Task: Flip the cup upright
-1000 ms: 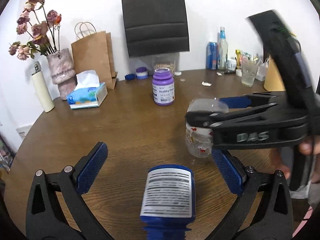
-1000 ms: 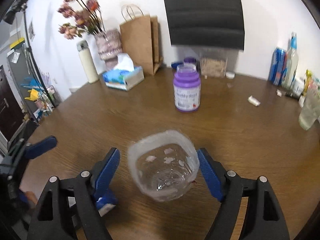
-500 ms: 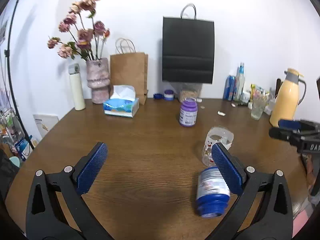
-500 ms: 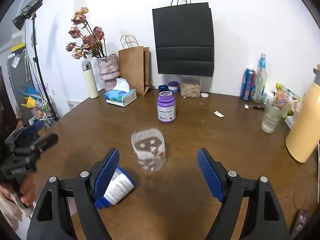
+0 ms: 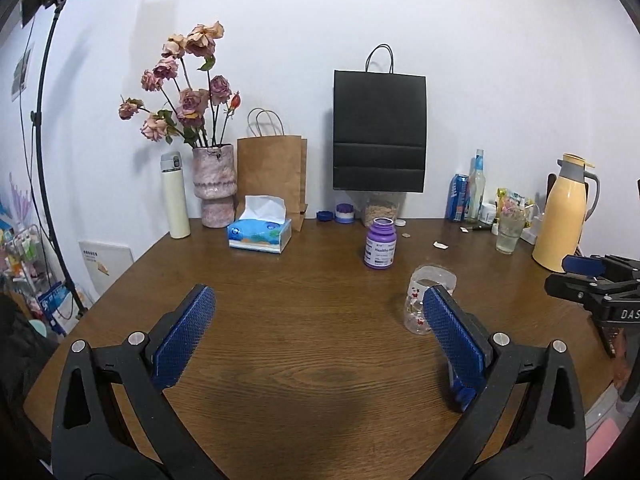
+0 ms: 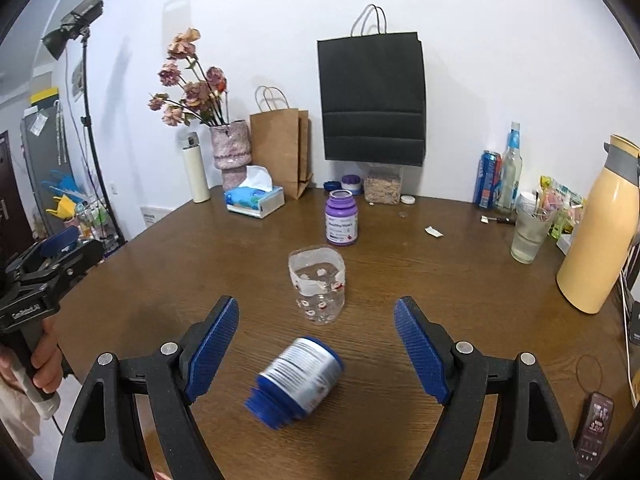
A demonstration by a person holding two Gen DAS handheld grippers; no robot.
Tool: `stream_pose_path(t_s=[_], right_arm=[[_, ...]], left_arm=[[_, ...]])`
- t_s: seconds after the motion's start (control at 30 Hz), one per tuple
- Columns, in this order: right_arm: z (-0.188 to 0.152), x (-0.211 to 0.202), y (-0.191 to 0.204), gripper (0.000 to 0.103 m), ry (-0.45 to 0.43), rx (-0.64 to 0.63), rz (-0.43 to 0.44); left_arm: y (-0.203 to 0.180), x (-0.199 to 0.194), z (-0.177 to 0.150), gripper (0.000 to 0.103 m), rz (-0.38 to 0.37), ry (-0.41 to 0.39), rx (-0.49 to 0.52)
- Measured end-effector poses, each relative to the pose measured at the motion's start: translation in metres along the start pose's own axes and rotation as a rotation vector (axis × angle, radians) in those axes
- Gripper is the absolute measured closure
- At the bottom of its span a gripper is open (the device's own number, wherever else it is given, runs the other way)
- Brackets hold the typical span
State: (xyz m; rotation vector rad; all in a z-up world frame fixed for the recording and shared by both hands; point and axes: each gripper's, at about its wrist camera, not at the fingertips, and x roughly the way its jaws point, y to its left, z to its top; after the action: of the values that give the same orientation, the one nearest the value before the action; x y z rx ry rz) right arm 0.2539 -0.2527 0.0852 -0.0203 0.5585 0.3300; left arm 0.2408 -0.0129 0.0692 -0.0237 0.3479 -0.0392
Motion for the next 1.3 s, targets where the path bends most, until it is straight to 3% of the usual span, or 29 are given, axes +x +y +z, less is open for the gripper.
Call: stream_pose_path(t_s=[0.17,0.27,0.4,0.53,0.67,0.77,0.8,0.9,1.0,1.3], right_arm=[[-0.01,-0.003,0.01,0.018,0.001,-0.005,0.018],[-0.022,-0.022,0.018,0.018,-0.023,-0.003,0.011],[-0.052,-0.066,0.031,0.018,-0.108,-0.002,-0.021],[-0.093,-0.11,0.051,0.018,-0.171,-0.042,-0.014],[-0.132,-0.134,0.071,0.018,-0.193,-0.046,-0.025],[-0.153,-0.147,0.083,0.018,-0.189,-0.007,-0.016],[-0.163,-0.153,0.088,0.018,-0.19,0.003,-0.015],[-0.183,-0.164,0.096,0.018,-0.186,0.051,-0.023],[-0.19,-0.172,0.099,0.018,-0.199,0.052,-0.023],[-0.184,-0.169,0.105,0.018,-0.197,0.028,-0.016]], left_arm=[[0.008,-0.013,-0.006,0.0,0.015,0.006,-0.039],[0.013,-0.043,-0.017,0.0,0.027,-0.031,-0.04],[0.01,-0.096,-0.046,0.0,0.085,-0.098,0.03],[0.007,-0.155,-0.085,0.0,0.034,-0.185,0.067],[-0.005,-0.189,-0.121,0.0,0.048,-0.26,0.079],[-0.015,-0.2,-0.139,0.0,-0.019,-0.175,0.079],[-0.019,-0.206,-0.145,0.0,-0.011,-0.17,0.096],[-0.012,-0.218,-0.146,0.0,0.082,-0.203,0.072],[-0.003,-0.223,-0.145,0.0,0.113,-0.233,0.032],[0.001,-0.226,-0.147,0.0,0.111,-0.243,0.017]])
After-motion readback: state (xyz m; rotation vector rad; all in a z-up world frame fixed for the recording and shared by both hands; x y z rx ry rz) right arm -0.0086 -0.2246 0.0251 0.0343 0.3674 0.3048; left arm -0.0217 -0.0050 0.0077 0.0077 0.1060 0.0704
